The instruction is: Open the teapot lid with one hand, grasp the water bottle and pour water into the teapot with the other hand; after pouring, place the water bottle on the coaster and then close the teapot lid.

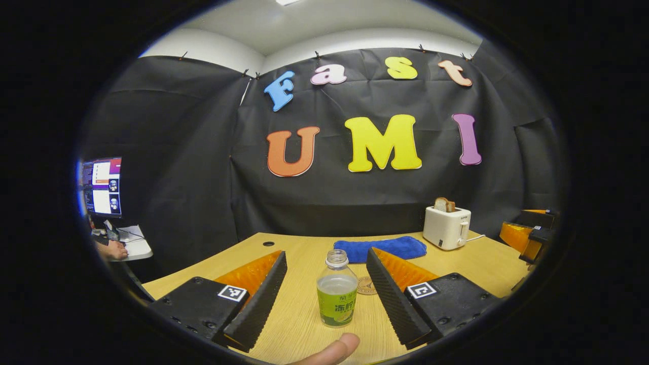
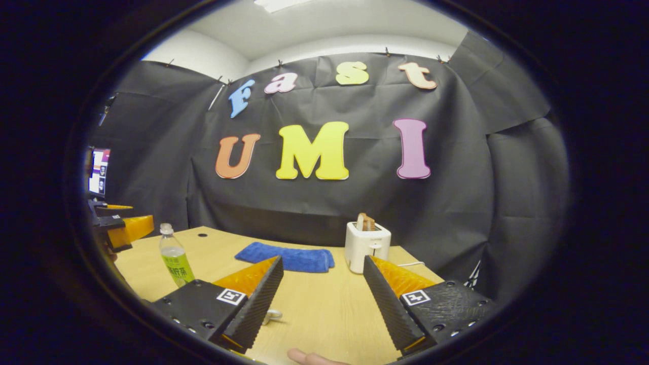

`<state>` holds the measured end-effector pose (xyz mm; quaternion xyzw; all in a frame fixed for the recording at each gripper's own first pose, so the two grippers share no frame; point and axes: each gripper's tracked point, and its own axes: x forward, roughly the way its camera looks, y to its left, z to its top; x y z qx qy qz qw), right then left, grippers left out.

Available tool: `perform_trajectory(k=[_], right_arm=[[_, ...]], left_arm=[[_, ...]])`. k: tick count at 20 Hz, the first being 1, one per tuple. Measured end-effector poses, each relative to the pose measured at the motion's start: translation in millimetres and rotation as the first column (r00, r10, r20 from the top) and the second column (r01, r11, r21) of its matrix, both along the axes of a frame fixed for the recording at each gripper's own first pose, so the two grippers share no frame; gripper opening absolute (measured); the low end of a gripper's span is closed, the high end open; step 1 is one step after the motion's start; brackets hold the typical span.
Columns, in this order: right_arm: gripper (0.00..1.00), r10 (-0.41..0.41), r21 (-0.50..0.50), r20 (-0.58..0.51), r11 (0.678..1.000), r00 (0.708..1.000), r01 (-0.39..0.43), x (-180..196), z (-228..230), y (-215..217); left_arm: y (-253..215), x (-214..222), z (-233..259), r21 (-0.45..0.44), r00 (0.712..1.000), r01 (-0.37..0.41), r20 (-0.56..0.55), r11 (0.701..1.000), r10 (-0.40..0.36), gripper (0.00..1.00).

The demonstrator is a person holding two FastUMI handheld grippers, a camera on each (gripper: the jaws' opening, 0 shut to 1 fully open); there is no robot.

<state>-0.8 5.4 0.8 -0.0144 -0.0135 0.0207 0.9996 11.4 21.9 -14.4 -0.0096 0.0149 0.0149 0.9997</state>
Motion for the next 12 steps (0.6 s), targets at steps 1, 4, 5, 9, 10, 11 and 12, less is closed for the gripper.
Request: perform_trajectory(k=[1,4,5,9,10,11,12], right_arm=[[0.95,0.002,-0.004,-0.005,1.0,1.0,-0.002,0,-2,0],[0.96,0.008,-0.005,-0.008,1.0,1.0,-0.008,4,-6,4],[0.96,0.013,0.001,-0.002,1.0,1.0,-0.013,8,-8,8],[0.95,0.069,0.027,0.032,0.997,0.997,-0.07,25,-25,40],[0.95,0.087,0.02,0.014,0.996,0.996,-0.088,30,-35,51],[0.94,0.105,0.017,-0.013,0.994,0.994,-0.105,34,-50,61],[0.95,0.12,0.015,-0.049,0.993,0.992,-0.119,38,-64,70]], left_arm=[[-1,0,0,0.01,1.0,0.005,-0.001,1.0,-0.005,0.99],[-3,3,-3,0.039,1.0,0.007,-0.003,0.999,-0.007,0.99],[-4,3,-3,0.043,1.0,0.011,-0.001,0.999,-0.011,0.99],[-4,5,-3,0.041,1.0,0.019,0.003,0.999,-0.019,0.98],[-4,4,-5,0.039,1.0,0.017,-0.001,0.999,-0.017,0.99],[-4,5,-6,0.036,1.0,0.016,-0.004,0.999,-0.016,0.99],[-4,6,-8,0.034,1.0,0.016,-0.009,0.999,-0.016,0.98]])
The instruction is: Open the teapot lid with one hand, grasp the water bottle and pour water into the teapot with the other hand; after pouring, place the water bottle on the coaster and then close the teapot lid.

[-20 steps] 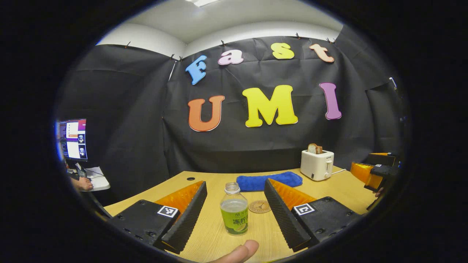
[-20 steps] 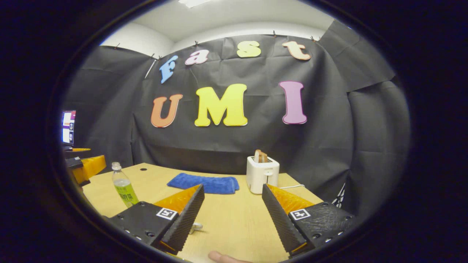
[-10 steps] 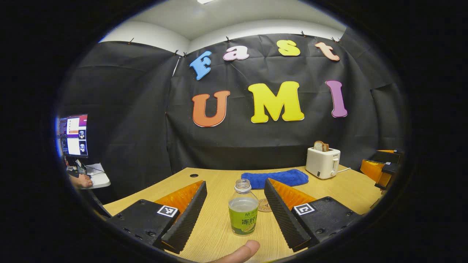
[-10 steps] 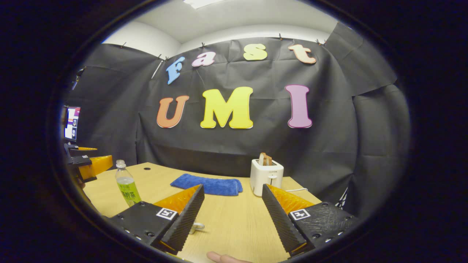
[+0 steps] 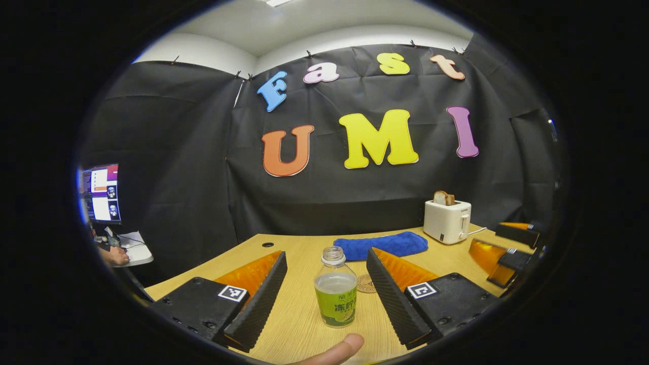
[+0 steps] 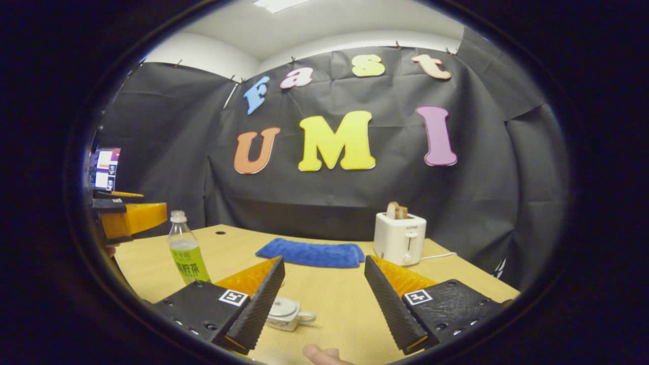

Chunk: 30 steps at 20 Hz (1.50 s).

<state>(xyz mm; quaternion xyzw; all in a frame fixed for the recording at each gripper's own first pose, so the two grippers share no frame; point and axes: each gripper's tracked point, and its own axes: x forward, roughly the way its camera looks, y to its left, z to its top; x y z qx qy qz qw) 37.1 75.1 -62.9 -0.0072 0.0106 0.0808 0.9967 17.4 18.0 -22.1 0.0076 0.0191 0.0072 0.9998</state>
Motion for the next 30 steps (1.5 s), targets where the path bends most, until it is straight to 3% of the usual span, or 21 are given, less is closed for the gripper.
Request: perform_trajectory(k=[4,8,10,13,16,17,26,30], right_arm=[[0.95,0.051,-0.029,-0.088,0.998,0.995,-0.054,13,-43,30],[0.87,0.096,-0.023,-0.101,0.995,0.99,-0.099,18,-58,44],[0.7,0.132,-0.019,-0.133,0.991,0.982,-0.136,21,-67,52],[0.31,0.181,-0.009,-0.143,0.983,0.973,-0.184,17,-72,62],[0.29,0.179,-0.032,-0.14,0.982,0.974,-0.185,21,-72,58],[0.05,0.169,-0.023,-0.148,0.984,0.974,-0.174,23,-73,57],[0.0,0.177,-0.002,-0.157,0.984,0.972,-0.18,29,-64,59],[0.0,0.181,0.002,-0.068,0.984,0.981,-0.181,22,-24,53]], left_arm=[[4,7,-9,-0.009,1.0,-0.005,-0.026,1.0,0.005,0.98],[7,10,-16,-0.002,0.999,-0.01,-0.044,1.0,0.01,0.99],[4,12,-19,-0.003,0.999,-0.005,-0.053,1.0,0.005,0.99],[4,13,-22,0.0,0.998,0.001,-0.061,1.0,-0.001,0.99],[3,13,-23,-0.001,0.998,0.011,-0.064,1.0,-0.011,0.99],[3,14,-24,-0.003,0.998,0.009,-0.065,1.0,-0.009,0.99],[-10,20,-37,-0.045,0.983,0.159,-0.086,0.986,-0.162,0.99],[-9,24,-42,-0.061,0.978,0.185,-0.086,0.981,-0.19,0.99]])
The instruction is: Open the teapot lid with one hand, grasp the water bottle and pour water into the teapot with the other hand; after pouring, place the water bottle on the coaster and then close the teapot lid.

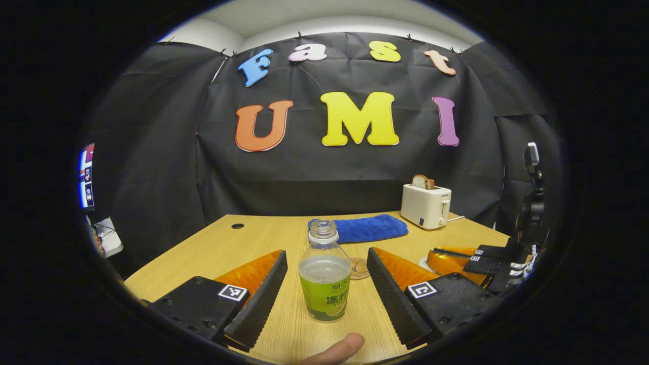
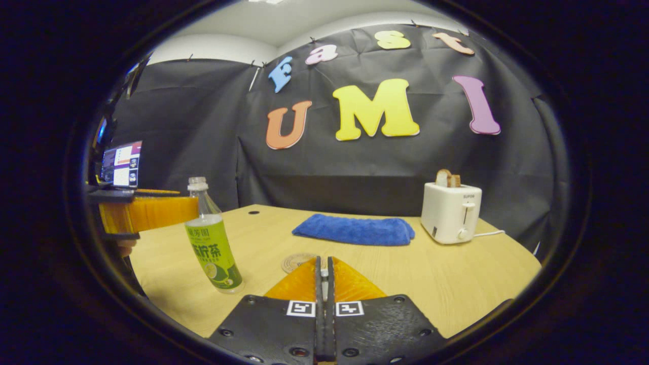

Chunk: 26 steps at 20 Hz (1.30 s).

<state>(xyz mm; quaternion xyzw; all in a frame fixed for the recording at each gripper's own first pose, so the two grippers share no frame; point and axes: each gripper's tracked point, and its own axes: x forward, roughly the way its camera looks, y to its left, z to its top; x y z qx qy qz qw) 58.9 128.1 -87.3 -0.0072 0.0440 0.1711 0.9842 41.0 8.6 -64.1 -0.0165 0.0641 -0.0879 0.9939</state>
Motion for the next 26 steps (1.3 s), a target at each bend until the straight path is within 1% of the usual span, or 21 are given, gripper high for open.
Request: perform_trajectory(k=[3,5,7,10,12,15,16,19,20,22,23,24,26], right_arm=[[0.0,-0.015,0.013,0.05,1.0,0.999,0.014,-11,29,-14],[0.0,-0.026,0.02,0.066,0.999,0.997,0.025,-20,42,-28],[0.0,-0.054,0.034,0.072,0.998,0.996,0.052,-29,51,-45],[0.0,-0.079,0.037,0.064,0.996,0.995,0.077,-40,55,-64],[0.0,-0.096,0.03,0.065,0.995,0.993,0.095,-41,56,-75],[0.0,-0.107,0.037,0.062,0.994,0.992,0.105,-40,58,-82],[0.0,-0.111,0.035,0.06,0.993,0.992,0.109,-40,57,-85],[0.0,-0.115,0.032,0.054,0.993,0.992,0.114,-37,57,-86],[0.0,-0.117,0.029,0.053,0.993,0.992,0.116,-38,56,-87],[0.0,-0.12,0.024,0.053,0.993,0.991,0.119,-38,56,-87],[0.0,-0.119,0.02,0.054,0.993,0.991,0.118,-38,56,-86],[0.0,-0.115,0.015,0.052,0.993,0.992,0.114,-39,55,-86],[0.0,-0.113,0.011,0.048,0.994,0.993,0.112,-38,53,-86]], left_arm=[[-3,3,-3,0.002,1.0,0.017,0.018,1.0,-0.017,0.99],[-7,7,-8,0.002,0.999,0.035,0.022,0.999,-0.035,0.99],[-7,11,-19,0.0,1.0,0.027,-0.001,1.0,-0.027,0.99],[-4,20,-30,0.017,1.0,-0.003,0.001,1.0,0.003,0.99],[-4,27,-38,0.025,1.0,-0.018,0.009,1.0,0.018,0.99],[-6,33,-46,0.013,0.998,-0.024,0.052,1.0,0.023,0.99],[-8,35,-50,0.008,0.999,-0.022,0.045,1.0,0.022,0.99],[2,39,-61,0.008,0.998,-0.062,0.022,0.998,0.062,0.99],[1,42,-60,-0.001,0.998,-0.055,0.021,0.998,0.055,0.99],[-2,38,-59,-0.006,0.999,-0.038,0.03,0.999,0.038,0.94],[-2,38,-61,0.004,0.999,-0.036,0.023,0.999,0.035,0.82],[-1,35,-60,0.026,0.999,-0.038,0.016,0.999,0.038,0.8],[6,33,-56,0.085,0.997,-0.075,0.016,0.994,0.074,0.78]])
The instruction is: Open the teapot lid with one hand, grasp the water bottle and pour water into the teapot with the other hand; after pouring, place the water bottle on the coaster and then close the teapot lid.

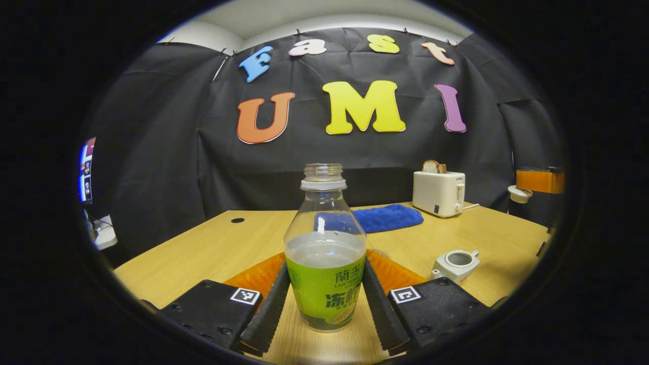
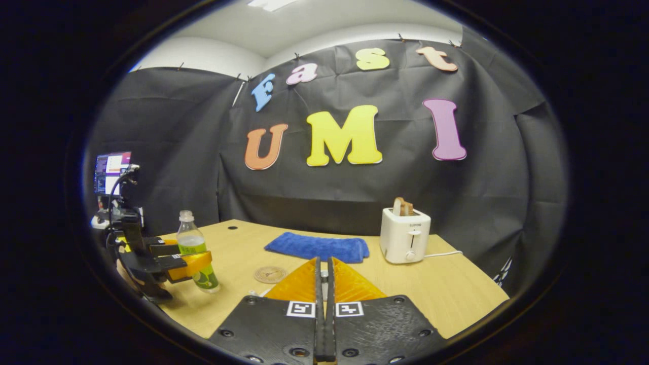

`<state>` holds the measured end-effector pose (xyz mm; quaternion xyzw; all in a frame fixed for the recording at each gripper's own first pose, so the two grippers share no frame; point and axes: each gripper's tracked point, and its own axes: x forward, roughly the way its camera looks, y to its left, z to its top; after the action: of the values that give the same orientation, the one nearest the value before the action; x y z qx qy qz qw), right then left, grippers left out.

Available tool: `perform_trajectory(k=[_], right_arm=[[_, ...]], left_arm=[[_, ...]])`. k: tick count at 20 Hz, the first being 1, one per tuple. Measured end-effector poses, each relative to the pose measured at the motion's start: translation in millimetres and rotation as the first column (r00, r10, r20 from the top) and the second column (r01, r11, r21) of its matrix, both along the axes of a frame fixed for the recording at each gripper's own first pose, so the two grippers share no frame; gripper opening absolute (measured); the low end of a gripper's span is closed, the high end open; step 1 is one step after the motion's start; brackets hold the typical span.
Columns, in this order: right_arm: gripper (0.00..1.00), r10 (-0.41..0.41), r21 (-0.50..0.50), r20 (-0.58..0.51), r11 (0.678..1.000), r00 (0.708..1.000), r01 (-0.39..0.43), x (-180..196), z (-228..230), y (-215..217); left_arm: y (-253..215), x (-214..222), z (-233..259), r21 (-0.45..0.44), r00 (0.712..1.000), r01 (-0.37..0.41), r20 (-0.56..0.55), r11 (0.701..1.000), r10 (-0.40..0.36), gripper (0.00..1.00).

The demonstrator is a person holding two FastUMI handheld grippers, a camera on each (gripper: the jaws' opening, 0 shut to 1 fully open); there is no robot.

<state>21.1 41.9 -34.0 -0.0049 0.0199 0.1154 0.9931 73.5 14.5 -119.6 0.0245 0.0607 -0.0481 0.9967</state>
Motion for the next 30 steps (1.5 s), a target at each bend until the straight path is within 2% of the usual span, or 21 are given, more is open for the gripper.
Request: perform_trajectory(k=[5,6,8,9,13,15,19,20,21,24,30], right_arm=[[0.0,-0.021,-0.007,-0.021,1.0,1.0,0.021,4,-6,-6],[0.0,-0.02,-0.007,-0.026,1.0,0.999,0.02,5,-7,-6],[0.0,-0.033,-0.013,-0.025,0.999,0.999,0.033,7,-7,-10],[0.0,-0.043,-0.017,-0.026,0.999,0.999,0.043,7,-7,-14],[0.0,-0.057,0.001,-0.018,0.998,0.998,0.057,5,0,-26],[0.0,-0.074,0.001,-0.018,0.997,0.997,0.074,6,0,-34],[0.0,-0.113,-0.012,-0.02,0.994,0.993,0.113,7,4,-52],[0.0,-0.12,-0.012,-0.016,0.993,0.993,0.119,6,7,-56],[0.0,-0.126,-0.009,-0.013,0.992,0.992,0.126,4,8,-60],[0.0,-0.143,-0.008,-0.016,0.99,0.99,0.143,6,8,-68],[0.0,-0.171,-0.031,-0.004,0.985,0.985,0.171,6,11,-79]], left_arm=[[-5,-8,21,0.163,0.999,-0.026,0.031,0.986,0.021,0.76],[-6,-9,28,0.232,0.998,-0.043,0.045,0.972,0.034,0.76],[-17,-5,29,0.347,0.999,-0.029,0.038,0.938,0.017,0.76],[-21,-5,28,0.413,0.999,-0.022,0.032,0.911,0.01,0.76],[-34,6,12,0.63,1.0,0.025,-0.03,0.776,-0.007,0.75],[-39,10,12,0.691,1.0,0.026,-0.023,0.722,-0.014,0.76],[-42,12,9,0.808,0.999,0.052,-0.045,0.587,-0.027,0.75],[-42,13,3,0.835,0.997,0.07,-0.066,0.546,-0.028,0.75],[-42,12,1,0.865,0.996,0.088,-0.082,0.493,-0.034,0.75],[-48,10,9,0.944,0.996,0.083,-0.067,0.32,-0.061,0.75],[-61,4,10,0.99,0.991,0.108,-0.099,0.094,-0.09,0.75]])
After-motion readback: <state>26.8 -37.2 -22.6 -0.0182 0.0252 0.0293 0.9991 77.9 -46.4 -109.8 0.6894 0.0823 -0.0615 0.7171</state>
